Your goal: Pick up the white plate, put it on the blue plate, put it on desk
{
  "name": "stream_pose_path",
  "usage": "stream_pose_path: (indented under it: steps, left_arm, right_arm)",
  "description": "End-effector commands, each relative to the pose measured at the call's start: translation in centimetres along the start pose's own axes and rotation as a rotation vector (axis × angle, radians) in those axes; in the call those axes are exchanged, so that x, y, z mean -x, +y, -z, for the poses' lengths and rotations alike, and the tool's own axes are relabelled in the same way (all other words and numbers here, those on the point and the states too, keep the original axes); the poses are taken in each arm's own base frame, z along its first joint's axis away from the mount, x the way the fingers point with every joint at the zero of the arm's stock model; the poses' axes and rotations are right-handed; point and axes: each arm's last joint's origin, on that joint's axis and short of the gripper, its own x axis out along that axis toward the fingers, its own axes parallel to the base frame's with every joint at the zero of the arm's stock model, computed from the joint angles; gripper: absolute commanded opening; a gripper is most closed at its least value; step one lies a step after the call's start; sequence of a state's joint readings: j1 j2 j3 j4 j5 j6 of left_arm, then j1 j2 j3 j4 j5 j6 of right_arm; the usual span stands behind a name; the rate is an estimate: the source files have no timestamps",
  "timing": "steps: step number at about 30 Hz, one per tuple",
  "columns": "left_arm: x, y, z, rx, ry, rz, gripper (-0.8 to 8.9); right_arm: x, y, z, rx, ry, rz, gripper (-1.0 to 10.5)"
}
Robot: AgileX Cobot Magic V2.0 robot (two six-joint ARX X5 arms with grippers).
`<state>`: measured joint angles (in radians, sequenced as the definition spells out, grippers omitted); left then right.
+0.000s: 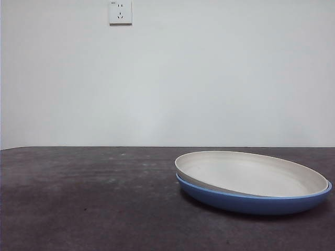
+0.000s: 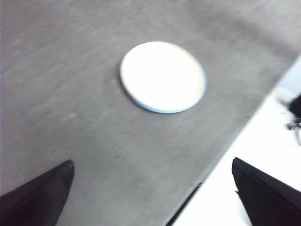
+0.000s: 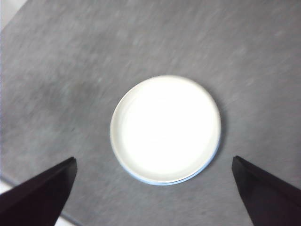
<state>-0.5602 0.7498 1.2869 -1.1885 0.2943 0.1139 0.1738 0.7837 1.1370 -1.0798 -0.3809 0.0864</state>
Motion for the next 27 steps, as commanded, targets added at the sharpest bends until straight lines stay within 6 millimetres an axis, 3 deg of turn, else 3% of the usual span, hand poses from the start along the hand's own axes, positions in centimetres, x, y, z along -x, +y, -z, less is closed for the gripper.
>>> stream_pose_path:
  steps: [1,7,20,27]
  left_arm:
    - [0.0,-0.3,0.7,0.01,-0.041,0.054,6.26]
    - [-0.2,-0.4,2.0,0.036,-0.055,0.073,6.26]
    - [-0.1,-0.4,1.8,0.034,-0.079,0.071,6.26]
    - [-0.1,-0.4,1.8,0.034,-0.079,0.071,6.26]
  right_arm:
    - [-2.1,-0.7,-0.4,-0.021,0.065,-0.024,6.0]
    - [-6.6,-2.5,0.1,-0.053,0.166,-0.024,6.0]
    - [-14.6,-6.2,-0.2,-0.119,0.238,0.0,6.0]
    - [-17.8,-9.1,-0.1,-0.2,0.289,0.031,6.0]
